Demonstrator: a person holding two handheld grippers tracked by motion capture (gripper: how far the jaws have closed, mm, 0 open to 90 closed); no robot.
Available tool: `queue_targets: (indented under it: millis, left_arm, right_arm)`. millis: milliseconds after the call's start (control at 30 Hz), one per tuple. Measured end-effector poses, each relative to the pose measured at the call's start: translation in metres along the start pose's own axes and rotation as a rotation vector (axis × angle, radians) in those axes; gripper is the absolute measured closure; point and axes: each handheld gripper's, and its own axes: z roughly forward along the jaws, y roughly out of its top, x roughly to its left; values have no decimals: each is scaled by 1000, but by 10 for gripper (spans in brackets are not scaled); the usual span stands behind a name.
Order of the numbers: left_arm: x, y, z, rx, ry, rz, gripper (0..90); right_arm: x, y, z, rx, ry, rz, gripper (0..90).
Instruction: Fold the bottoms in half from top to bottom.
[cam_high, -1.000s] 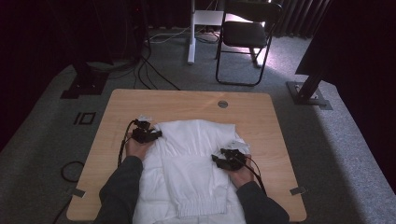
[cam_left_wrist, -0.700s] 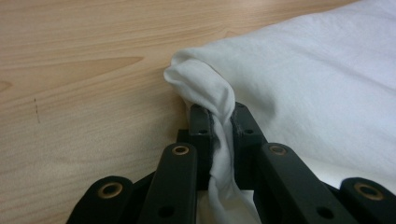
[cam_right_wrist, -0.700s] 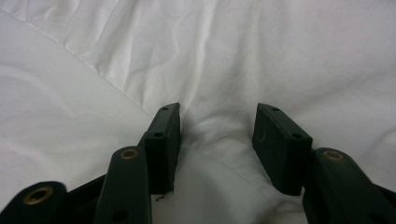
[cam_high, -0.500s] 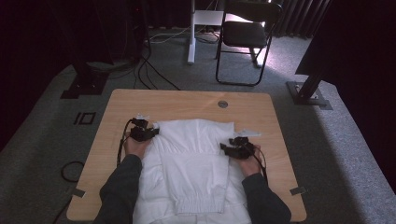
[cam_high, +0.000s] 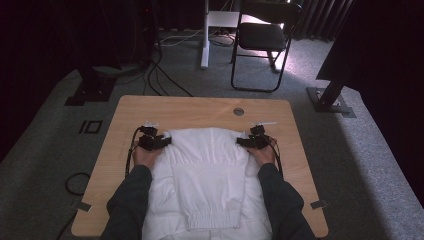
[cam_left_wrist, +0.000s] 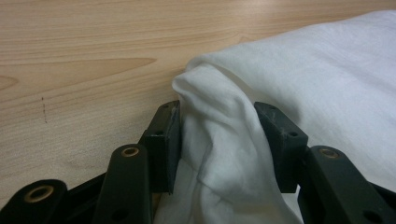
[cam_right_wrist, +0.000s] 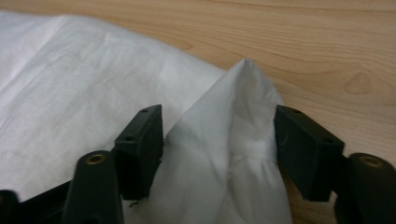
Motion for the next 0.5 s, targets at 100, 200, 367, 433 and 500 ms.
queue_targets:
  millis: [100, 200, 367, 433, 500]
  left_arm:
    - [0, 0, 0, 11, -34, -19, 623]
    - [0, 0, 1, 20, -68, -43, 770]
    - [-2, 4, -6, -19, -69, -46, 832]
    - [-3, 9, -13, -55, -78, -59, 834]
    - [-8, 19, -20, -74, -75, -27, 834]
  right_arm:
    - [11, -1, 0, 25, -42, -104, 536]
    - [14, 1, -1, 58, -35, -102, 790]
    - [5, 5, -5, 56, -2, -25, 839]
    - [1, 10, -12, 20, 3, -11, 840]
    - [-1, 19, -22, -23, 14, -3, 841]
